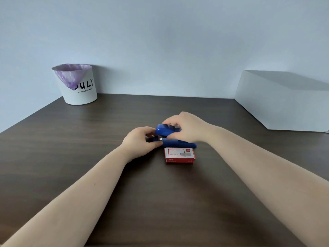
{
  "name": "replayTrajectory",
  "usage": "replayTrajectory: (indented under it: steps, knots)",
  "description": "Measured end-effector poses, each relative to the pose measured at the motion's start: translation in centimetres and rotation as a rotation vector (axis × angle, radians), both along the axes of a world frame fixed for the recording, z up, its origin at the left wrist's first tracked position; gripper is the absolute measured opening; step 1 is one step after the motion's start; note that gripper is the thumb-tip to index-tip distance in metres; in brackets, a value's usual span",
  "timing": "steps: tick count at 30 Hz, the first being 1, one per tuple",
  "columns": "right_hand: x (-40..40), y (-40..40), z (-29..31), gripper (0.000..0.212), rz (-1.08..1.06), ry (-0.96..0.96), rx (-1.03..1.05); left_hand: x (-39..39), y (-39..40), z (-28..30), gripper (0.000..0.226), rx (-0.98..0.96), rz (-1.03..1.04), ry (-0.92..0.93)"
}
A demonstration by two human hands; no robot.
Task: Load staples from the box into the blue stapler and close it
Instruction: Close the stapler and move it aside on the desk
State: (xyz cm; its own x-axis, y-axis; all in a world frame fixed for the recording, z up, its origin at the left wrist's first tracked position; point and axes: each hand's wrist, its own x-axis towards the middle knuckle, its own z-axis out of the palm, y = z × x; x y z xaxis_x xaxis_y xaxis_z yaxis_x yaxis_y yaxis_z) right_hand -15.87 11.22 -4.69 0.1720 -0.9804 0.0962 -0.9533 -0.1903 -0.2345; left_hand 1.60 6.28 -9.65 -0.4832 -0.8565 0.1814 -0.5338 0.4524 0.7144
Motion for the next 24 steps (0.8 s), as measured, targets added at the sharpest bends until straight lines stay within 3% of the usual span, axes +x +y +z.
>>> replayTrajectory:
  steps: [6, 10, 12, 15, 24]
  knots:
    - [-1.1, 0.5, -0.1, 0.019, -0.024, -0.01, 0.082, 0.9, -0.3, 0.2, 0.041, 0.076, -0.052, 0.126]
    - [-1.5, 0.2, -0.1, 0.032, -0.07, 0.054, 0.05, 1.3, -0.9, 0.2, 0.029, 0.106, 0.035, 0.173]
    - [-1.3, 0.0, -0.6, 0.031, -0.086, 0.094, 0.01, 0.7, -1.4, 0.2, 0.014, 0.072, 0.184, 0.147]
    - [-1.2, -0.4, -1.4, 0.03, -0.141, 0.078, -0.101, -1.0, -2.6, 0.2, 0.024, 0.011, 0.319, 0.055]
    - [-7.7, -2.0, -2.4, 0.026, -0.4, 0.012, -0.232, -10.3, -7.2, 0.3, 0.032, -0.078, 0.242, -0.149]
